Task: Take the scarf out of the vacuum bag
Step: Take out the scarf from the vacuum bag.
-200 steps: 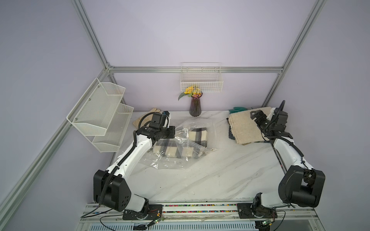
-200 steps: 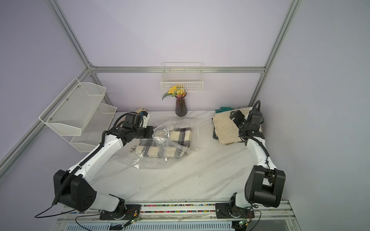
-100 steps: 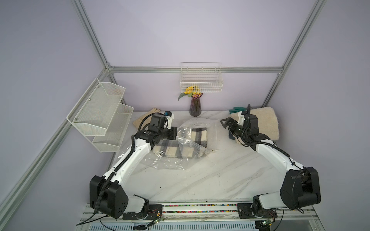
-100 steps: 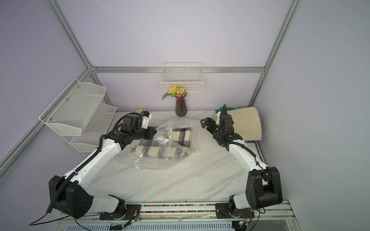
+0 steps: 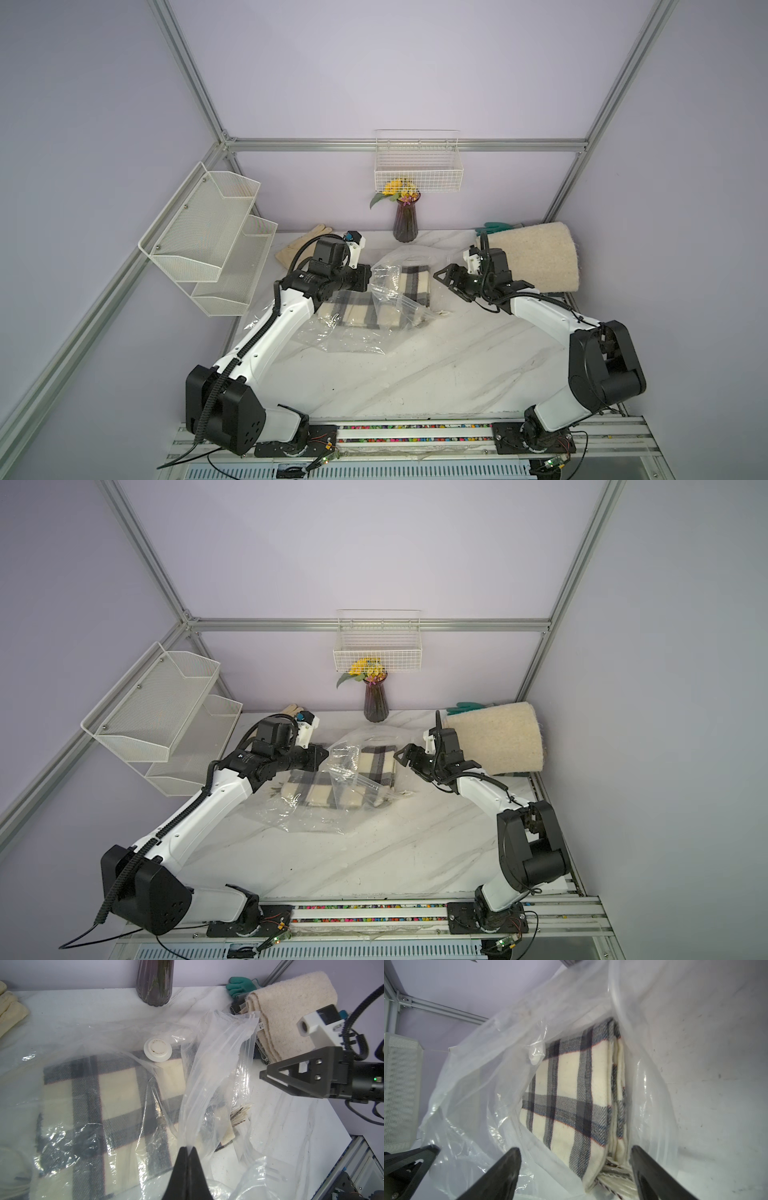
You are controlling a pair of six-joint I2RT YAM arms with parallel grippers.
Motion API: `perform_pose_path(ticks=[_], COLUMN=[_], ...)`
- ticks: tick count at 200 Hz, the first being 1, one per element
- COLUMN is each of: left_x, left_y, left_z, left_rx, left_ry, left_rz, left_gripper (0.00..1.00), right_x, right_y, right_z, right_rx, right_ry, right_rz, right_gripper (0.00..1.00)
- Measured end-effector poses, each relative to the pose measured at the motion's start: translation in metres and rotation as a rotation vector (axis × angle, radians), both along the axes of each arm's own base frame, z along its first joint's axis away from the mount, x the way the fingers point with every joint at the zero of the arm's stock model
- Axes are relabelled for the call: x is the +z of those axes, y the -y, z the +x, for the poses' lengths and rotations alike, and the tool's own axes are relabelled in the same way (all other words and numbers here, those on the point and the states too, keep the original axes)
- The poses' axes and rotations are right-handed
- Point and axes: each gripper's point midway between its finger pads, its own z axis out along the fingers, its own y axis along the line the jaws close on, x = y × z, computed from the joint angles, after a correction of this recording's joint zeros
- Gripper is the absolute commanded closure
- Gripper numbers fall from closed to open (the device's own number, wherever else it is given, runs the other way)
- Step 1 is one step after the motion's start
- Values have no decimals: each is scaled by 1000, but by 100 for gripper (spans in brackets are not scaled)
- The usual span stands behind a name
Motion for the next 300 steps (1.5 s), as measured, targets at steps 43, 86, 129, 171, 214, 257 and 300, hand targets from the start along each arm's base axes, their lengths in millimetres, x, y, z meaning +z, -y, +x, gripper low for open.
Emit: perform_pose_path(ticks=[43, 86, 129, 171, 214, 257, 300], left_x=[3, 5, 0, 2, 2, 2, 2], left_y=[6, 6, 7, 10, 13, 13, 13], left_z=[-4, -6, -8, -8, -9, -10, -10], left_rx=[-24, -28, -33, -39, -46, -48, -49], left_ry=[11, 19, 12, 21, 22, 21, 22], left_rz=[4, 4, 6, 2, 1, 1, 1], left_gripper=[100, 100, 100, 100, 100, 100, 100], right_x=[-45, -51, -70, -80, -82, -90, -91], right_y=[-25, -40, -47, -52, -58, -69, -77], right_z=[-10, -3, -2, -1, 3, 5, 6], right_rx=[70, 93, 100, 94, 85, 86, 86], right_ry=[-110, -119, -162, -196, -210, -227, -230], right_rz=[-18, -24, -33, -34, -17, 8, 33], right_gripper=[13, 11, 11, 10, 10, 11, 18])
